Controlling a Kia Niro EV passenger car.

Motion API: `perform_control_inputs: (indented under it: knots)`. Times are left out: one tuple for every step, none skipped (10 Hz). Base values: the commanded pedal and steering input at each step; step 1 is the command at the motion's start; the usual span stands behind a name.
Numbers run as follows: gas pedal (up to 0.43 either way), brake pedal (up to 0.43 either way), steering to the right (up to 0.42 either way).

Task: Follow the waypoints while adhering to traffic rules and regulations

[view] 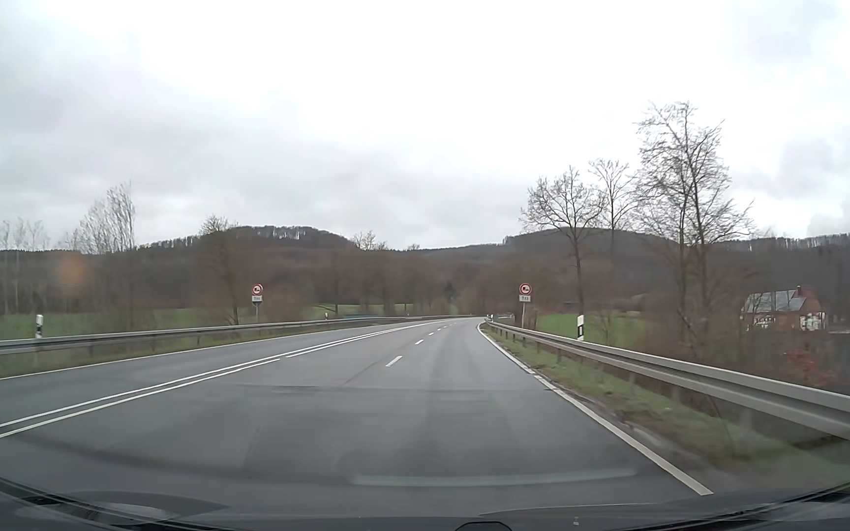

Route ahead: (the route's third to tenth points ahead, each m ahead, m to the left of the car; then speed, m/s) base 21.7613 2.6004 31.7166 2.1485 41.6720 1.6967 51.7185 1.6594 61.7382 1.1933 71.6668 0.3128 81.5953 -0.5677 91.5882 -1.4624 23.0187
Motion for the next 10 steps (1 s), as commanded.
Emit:
perform_control_inputs:
  knots:
    - [0.287, 0.0, 0.003]
    - [0.287, 0.0, 0.003]
    - [0.28, 0.0, 0.003]
    - [0.28, 0.0, 0.003]
    - [0.26, 0.0, 0.003]
    - [0.26, 0.0, 0.004]
    - [0.26, 0.0, 0.005]
    - [0.26, 0.0, 0.005]
    - [0.268, 0.0, 0.006]
    - [0.268, 0.0, 0.011]
